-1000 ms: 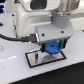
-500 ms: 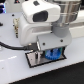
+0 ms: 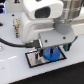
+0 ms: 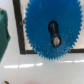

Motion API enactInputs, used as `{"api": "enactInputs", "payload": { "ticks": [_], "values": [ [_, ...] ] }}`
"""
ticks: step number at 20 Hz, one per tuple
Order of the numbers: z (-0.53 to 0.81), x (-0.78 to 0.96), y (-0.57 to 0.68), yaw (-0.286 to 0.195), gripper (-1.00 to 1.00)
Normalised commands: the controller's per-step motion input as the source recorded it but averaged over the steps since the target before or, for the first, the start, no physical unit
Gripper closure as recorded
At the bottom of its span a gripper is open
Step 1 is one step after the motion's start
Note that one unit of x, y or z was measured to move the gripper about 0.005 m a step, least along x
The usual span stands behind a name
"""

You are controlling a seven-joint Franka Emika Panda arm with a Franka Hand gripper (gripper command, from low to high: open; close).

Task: Insert the blue gear onto the right peg, followed by the red gear

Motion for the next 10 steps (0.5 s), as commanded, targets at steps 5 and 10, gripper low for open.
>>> {"api": "enactInputs", "payload": {
  "ticks": [5, 10],
  "values": [
    [0.09, -0.23, 0.05, 0.000, -1.00],
    [0.50, -0.64, 0.08, 0.000, -1.00]
  ]
}}
